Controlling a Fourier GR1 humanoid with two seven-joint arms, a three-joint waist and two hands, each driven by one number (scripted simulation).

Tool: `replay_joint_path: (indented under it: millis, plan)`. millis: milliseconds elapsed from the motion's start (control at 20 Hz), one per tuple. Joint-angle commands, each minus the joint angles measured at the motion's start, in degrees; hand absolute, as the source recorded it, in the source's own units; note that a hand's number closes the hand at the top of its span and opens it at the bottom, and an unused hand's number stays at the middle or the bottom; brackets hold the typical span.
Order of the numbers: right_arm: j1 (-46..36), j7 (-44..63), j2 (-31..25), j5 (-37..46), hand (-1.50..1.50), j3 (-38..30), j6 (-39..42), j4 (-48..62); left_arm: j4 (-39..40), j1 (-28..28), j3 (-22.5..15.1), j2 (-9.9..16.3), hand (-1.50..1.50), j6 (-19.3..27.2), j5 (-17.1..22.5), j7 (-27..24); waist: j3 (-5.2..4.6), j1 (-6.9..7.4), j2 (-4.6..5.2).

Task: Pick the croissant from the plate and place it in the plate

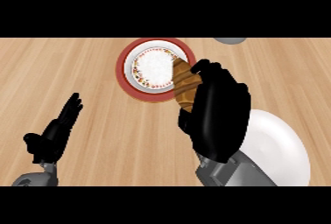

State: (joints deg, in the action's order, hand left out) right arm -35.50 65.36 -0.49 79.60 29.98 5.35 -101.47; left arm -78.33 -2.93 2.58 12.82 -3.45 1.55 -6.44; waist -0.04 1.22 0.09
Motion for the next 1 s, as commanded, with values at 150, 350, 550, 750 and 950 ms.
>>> replay_joint_path:
  millis: [150, 350, 550, 750, 950]
  plan:
    - [-11.2, 2.5, 0.5, -10.3, 1.50, -7.2, -8.5, 17.5, 0.8, -1.1, 0.3, 0.0, 0.00, -1.1, 0.3, 0.2, 0.03, 0.24, 0.16]
    - [-16.3, -1.1, 0.5, -14.5, 1.50, -9.3, -17.8, 31.1, 3.2, -0.8, -0.7, -2.0, 0.00, 0.4, -1.5, -3.9, -0.01, 1.61, 0.70]
    - [-22.9, -2.6, 0.5, -18.8, 1.50, -7.8, -24.0, 42.2, 1.1, -1.8, 0.0, -0.1, 0.00, -0.5, -1.1, -0.1, 0.01, 1.78, 0.53]
    - [-26.1, -5.1, 0.5, -21.8, 1.50, -8.2, -31.1, 53.3, 1.8, -2.3, -0.4, -1.5, 0.00, -0.2, -1.1, -1.6, -0.01, 3.16, 0.96]
    - [-29.3, -3.8, 0.5, -22.3, 1.50, -12.7, -39.8, 54.8, 2.1, -5.5, -0.7, -0.7, 0.00, -0.8, -1.4, 0.5, 0.04, 3.34, 1.19]
